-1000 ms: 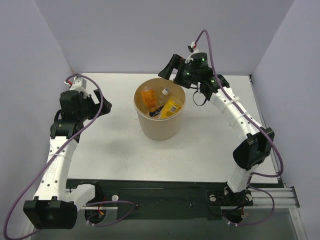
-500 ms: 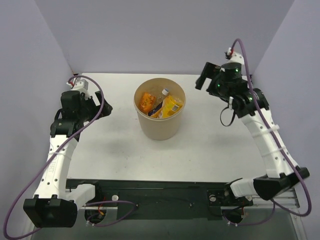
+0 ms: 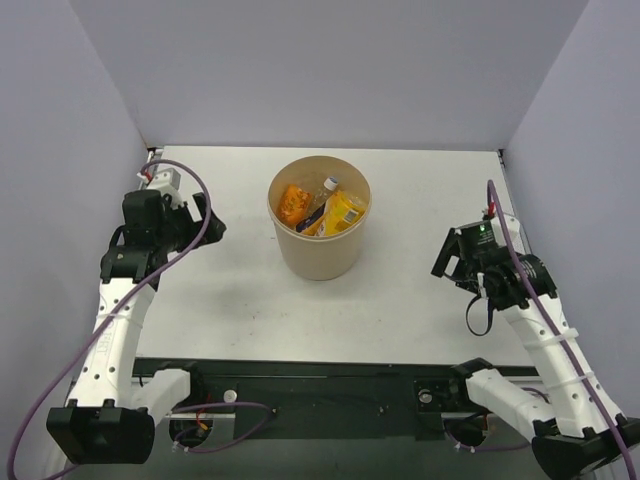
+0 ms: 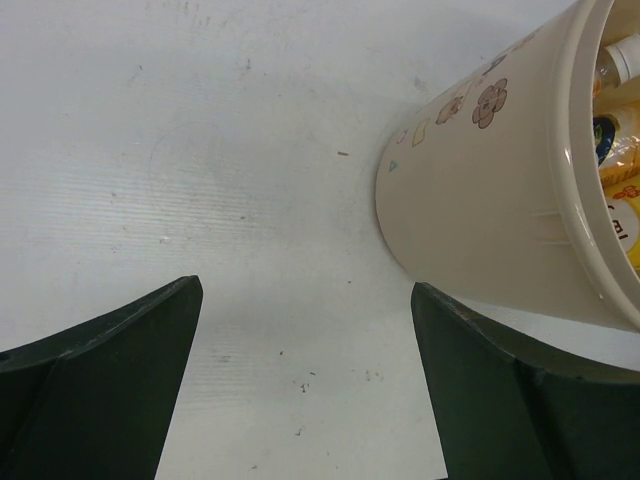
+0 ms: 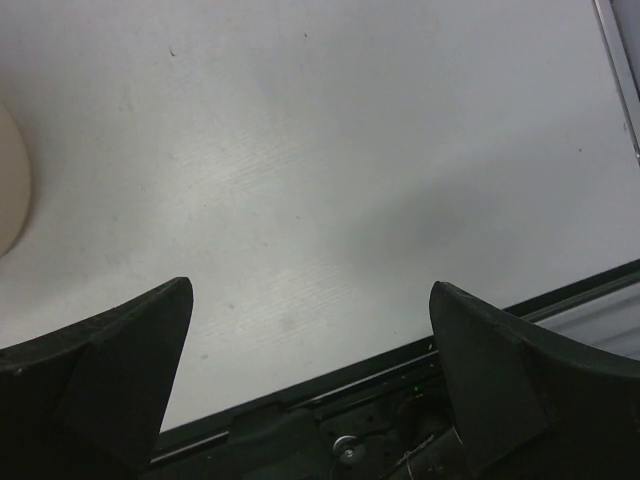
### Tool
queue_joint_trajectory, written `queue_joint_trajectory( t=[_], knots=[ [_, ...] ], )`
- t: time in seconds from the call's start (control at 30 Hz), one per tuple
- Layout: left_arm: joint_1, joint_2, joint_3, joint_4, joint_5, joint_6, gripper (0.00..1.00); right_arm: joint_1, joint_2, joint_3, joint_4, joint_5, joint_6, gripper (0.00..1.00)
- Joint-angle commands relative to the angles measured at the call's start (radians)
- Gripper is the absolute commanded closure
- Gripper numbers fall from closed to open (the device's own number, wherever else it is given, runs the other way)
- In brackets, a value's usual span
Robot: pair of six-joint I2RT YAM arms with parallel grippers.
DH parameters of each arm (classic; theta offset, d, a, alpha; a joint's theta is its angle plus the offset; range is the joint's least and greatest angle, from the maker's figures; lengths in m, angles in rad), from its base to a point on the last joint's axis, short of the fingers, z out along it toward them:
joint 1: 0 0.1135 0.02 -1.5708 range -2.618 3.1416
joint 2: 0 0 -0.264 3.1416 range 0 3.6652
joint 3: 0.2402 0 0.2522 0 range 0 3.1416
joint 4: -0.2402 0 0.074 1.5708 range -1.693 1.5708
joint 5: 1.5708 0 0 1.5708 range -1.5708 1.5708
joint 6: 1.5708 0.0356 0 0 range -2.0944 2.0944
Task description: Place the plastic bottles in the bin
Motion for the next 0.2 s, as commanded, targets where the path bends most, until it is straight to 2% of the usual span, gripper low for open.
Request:
queue_joint_trajectory(
  t=[0.0,0.17],
  knots=[
    [-0.003,-0.059,-0.028,0.012,0.024,0.026,0.03,0.0,-0.014,-0.044,-0.05,0.022,0.053,0.0],
    [-0.003,-0.066,-0.04,0.012,0.039,0.011,0.03,0.001,-0.006,-0.034,-0.051,0.064,0.034,0.0]
  ],
)
